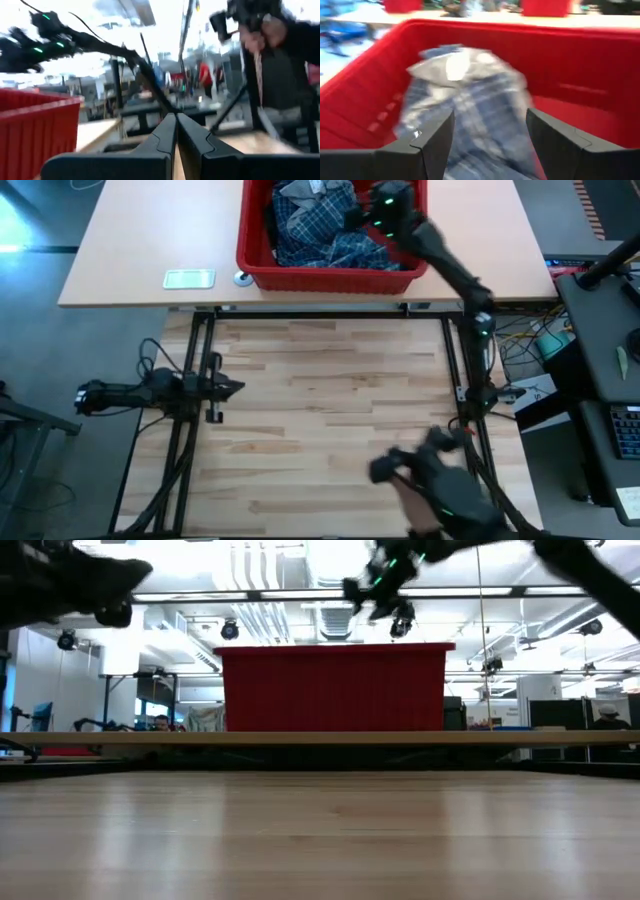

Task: Fold Laundry from Bin
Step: Fold the blue patterned pants

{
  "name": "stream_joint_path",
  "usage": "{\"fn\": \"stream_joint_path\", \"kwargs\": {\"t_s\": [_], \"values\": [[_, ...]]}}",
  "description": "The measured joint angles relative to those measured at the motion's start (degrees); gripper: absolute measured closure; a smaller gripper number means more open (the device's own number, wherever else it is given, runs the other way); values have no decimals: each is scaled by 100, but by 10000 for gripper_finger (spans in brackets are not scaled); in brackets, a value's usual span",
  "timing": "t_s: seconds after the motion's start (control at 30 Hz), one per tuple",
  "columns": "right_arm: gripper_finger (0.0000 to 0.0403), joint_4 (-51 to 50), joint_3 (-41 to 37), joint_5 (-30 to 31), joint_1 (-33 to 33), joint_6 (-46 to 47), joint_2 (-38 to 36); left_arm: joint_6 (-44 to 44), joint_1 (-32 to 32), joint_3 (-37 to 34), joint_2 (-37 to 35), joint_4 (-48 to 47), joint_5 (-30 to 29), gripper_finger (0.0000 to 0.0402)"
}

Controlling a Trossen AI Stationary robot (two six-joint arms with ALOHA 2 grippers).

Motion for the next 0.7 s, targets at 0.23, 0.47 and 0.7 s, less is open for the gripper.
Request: {"fn": "stream_joint_path", "kwargs": {"t_s": [0.23, 0.47, 0.7], "values": [[158, -2153, -17, 556, -495, 640, -880, -2775, 0, 0, 50, 2359, -498, 402], [134, -3821, -26, 550, -1014, 1200, -1009, -4075, 9, 87, -4, 3964, -2118, 402], [77, -3905, -24, 564, -1181, 1041, -938, -4566, 59, 2037, 807, -1087, -3948, 402]]}}
